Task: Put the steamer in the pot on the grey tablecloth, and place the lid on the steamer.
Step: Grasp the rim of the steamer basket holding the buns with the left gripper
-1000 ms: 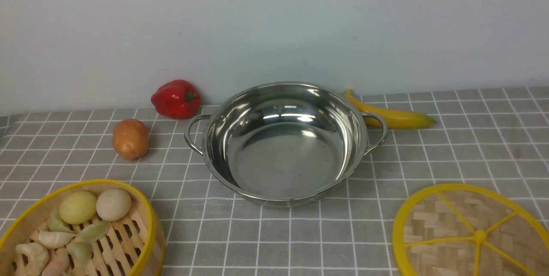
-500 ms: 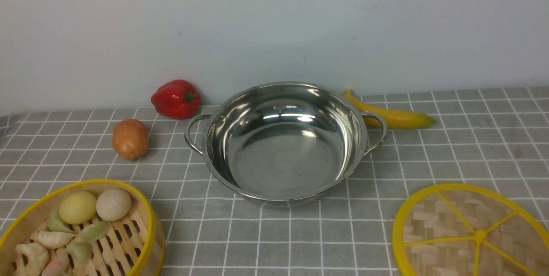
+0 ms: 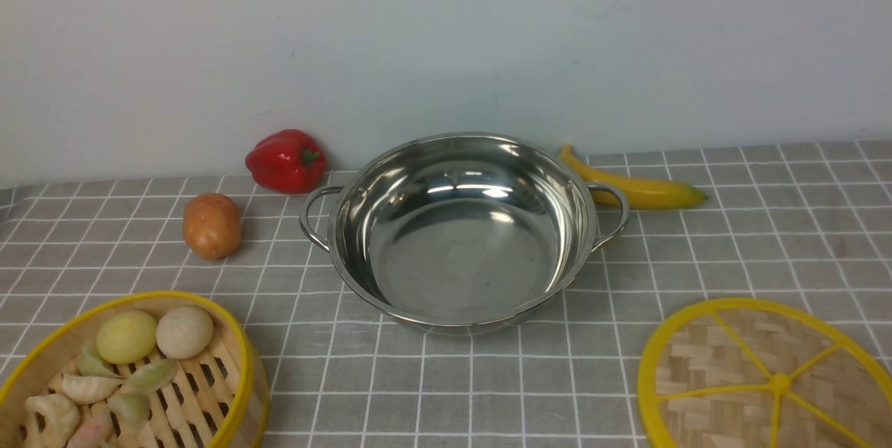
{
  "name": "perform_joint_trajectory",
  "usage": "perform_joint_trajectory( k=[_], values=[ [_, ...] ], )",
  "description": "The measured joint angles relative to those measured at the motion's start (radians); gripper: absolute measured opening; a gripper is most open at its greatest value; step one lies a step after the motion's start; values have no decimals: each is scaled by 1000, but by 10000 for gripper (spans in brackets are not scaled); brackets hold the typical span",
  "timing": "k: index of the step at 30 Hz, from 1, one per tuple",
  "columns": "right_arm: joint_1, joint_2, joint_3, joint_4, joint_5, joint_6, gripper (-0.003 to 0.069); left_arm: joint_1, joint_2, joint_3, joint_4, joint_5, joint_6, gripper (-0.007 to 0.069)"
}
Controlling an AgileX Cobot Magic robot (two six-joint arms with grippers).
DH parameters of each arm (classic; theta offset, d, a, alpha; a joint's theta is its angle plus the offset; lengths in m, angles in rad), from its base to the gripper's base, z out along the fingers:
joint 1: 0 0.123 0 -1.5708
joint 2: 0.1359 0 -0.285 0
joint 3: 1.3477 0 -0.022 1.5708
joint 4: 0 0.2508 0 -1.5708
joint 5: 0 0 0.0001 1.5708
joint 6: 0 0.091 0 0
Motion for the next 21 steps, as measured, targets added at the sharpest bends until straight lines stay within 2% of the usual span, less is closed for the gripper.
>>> perform_joint_trajectory(
  k=[7, 14, 21],
  values=[
    [0, 0, 0, 0, 0, 0, 242, 0, -1, 0, -107, -81, -32, 400],
    [0, 0, 0, 0, 0, 0, 242, 0, -1, 0, -410, -175, -117, 400],
    [0, 0, 0, 0, 0, 0, 242, 0, -1, 0, -523, -228, -142, 400]
  ],
)
